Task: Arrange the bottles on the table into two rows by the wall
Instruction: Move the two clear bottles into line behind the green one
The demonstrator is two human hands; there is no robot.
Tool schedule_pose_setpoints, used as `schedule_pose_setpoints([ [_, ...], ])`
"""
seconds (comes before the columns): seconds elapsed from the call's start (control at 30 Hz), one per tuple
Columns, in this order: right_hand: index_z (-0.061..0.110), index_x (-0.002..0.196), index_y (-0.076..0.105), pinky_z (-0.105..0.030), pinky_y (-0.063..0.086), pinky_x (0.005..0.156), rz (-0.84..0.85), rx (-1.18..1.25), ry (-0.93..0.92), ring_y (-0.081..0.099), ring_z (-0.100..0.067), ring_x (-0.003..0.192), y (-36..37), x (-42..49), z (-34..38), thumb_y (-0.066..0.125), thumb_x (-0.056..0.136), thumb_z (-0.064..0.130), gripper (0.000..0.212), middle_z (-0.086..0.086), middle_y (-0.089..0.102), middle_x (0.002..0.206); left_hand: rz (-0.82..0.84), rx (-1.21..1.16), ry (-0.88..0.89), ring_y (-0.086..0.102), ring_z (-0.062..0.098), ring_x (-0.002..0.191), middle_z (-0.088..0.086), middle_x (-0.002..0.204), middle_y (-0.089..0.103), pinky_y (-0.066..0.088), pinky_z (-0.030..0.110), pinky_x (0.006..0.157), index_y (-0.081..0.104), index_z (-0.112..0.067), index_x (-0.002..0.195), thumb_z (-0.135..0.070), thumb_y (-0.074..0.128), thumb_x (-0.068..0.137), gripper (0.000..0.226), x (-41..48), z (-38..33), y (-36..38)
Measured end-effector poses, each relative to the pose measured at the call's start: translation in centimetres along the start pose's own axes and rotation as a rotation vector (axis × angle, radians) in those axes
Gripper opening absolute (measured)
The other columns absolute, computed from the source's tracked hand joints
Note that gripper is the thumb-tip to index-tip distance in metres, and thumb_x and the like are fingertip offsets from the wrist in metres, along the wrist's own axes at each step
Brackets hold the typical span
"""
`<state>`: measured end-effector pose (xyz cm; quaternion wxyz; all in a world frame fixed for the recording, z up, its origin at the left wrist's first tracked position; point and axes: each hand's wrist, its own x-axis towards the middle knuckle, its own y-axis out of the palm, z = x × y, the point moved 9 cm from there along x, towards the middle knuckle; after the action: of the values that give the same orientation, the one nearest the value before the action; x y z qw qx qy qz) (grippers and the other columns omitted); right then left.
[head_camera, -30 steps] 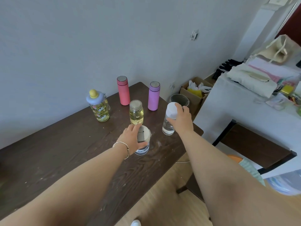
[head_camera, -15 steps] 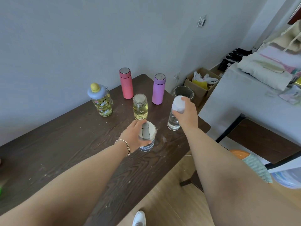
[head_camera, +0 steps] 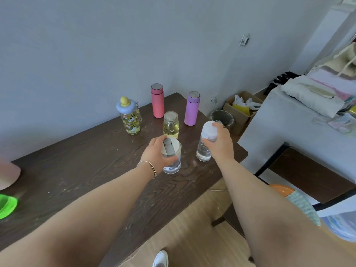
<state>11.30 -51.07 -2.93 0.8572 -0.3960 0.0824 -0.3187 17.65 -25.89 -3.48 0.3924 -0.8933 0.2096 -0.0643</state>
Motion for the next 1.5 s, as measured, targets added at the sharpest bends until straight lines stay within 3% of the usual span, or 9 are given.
schedule_pose_setpoints([
  [0.2,0.030,0.138,0.042,-0.031,0.047,0.097,0.093,0.025,-0.136,0.051,-0.021,0.123,-0.1,-3.9,4.8,0.078,0.081,0.036,0.068,-0.001,0.050,0.138,-0.140,-0.013,-0.082,0.050,0.020,0.120,-0.002,0.139,0.044,0.036,0.023,0.091,0.038,-0.024,0.143,-0.045,0.081,0.068,0.089,-4.8,0.7,-4.1],
  [0.5,0.030,0.136,0.046,-0.043,0.049,0.094,0.242,0.168,-0.319,0.050,-0.024,0.121,2.2,-11.9,12.0,0.075,0.081,0.026,0.062,-0.003,0.050,0.132,-0.339,-0.008,-0.251,0.052,0.023,0.122,0.000,0.141,0.044,0.042,0.030,0.098,0.038,-0.023,0.144,-0.042,0.082,0.071,0.087,-13.9,5.3,-10.9],
  [0.8,0.034,0.135,0.046,-0.043,0.048,0.091,0.354,0.188,-0.365,0.051,-0.026,0.116,7.6,-19.5,19.3,0.074,0.080,0.024,0.063,-0.003,0.050,0.128,-0.459,-0.045,-0.349,0.051,0.022,0.122,-0.003,0.143,0.042,0.042,0.031,0.098,0.038,-0.024,0.144,-0.043,0.080,0.071,0.087,-22.7,12.0,-17.7],
  [1.0,0.035,0.135,0.047,-0.041,0.047,0.091,0.393,0.215,-0.362,0.052,-0.026,0.117,12.8,-26.4,24.9,0.074,0.081,0.023,0.062,-0.002,0.049,0.131,-0.475,-0.043,-0.394,0.052,0.022,0.121,0.001,0.141,0.044,0.037,0.026,0.095,0.038,-0.021,0.144,-0.041,0.083,0.069,0.089,-28.8,19.3,-22.7],
  [1.5,0.033,0.136,0.047,-0.034,0.044,0.085,0.473,0.174,-0.424,0.052,-0.026,0.115,26.0,-41.0,39.3,0.074,0.081,0.025,0.062,-0.004,0.049,0.130,-0.494,-0.001,-0.463,0.054,0.025,0.118,0.003,0.138,0.046,0.042,0.031,0.098,0.041,-0.022,0.141,-0.040,0.082,0.069,0.085,-40.2,37.1,-35.4],
])
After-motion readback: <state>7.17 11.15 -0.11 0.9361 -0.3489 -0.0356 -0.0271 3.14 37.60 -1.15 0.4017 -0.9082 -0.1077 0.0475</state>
